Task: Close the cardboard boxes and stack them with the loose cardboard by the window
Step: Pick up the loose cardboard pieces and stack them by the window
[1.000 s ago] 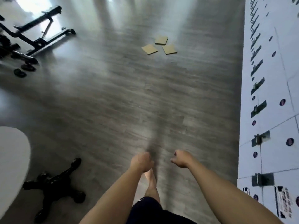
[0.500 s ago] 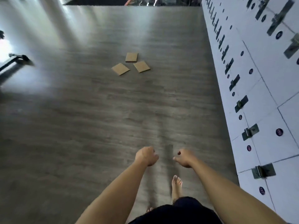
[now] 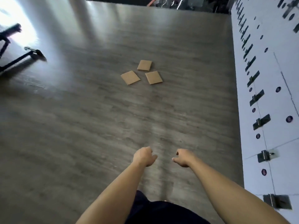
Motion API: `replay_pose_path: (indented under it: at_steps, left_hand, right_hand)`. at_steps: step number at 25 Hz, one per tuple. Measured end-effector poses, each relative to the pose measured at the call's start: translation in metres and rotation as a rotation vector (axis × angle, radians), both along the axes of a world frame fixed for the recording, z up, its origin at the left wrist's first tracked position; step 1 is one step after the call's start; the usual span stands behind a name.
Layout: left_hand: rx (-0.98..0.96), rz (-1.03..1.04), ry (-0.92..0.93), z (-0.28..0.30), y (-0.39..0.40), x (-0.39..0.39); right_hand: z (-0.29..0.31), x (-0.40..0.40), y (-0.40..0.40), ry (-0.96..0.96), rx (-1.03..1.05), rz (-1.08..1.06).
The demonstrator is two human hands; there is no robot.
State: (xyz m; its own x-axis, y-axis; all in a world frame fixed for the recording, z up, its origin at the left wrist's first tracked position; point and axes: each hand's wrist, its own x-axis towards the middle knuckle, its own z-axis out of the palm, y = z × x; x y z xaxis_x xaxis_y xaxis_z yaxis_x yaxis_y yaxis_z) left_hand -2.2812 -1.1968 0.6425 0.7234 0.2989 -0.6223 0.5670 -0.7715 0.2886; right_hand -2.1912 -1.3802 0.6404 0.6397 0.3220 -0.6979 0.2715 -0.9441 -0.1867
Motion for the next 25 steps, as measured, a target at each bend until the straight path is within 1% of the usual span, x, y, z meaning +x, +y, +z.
replay_pose_path:
  at_steps: [4,8,10,12,14,16,19,25]
  left_hand:
    - [0.011,-0.002,-0.009,-0.007,0.05,0.085]
    - [0.034,-0.038,0.04,-0.019,0.125,0.167]
    - [0.035,-0.041,0.039,-0.016,0.172,0.214]
    - [0.044,-0.05,0.029,-0.011,0.214,0.261]
    - [0.066,-0.057,0.01,-0.006,0.25,0.306]
    - [0.071,-0.058,0.008,0.0,0.277,0.344]
    - [0.056,-0.043,0.03,-0.005,0.307,0.402]
    - [0.069,0.003,0.015,-0.018,0.357,0.521]
  right_hand:
    - [-0.005,0.095,0.052,0.015,-0.028,0.02]
    - [-0.009,0.178,0.119,-0.01,-0.03,0.007]
    - [-0.001,0.221,0.16,-0.023,-0.036,0.002]
    - [0.008,0.262,0.2,-0.017,-0.02,-0.032]
    - [0.012,0.304,0.237,-0.028,0.037,-0.081]
    - [0.016,0.337,0.267,-0.016,0.063,-0.082]
    - [0.008,0.39,0.303,-0.007,0.05,-0.075]
    - [-0.014,0.533,0.35,-0.007,0.017,-0.006]
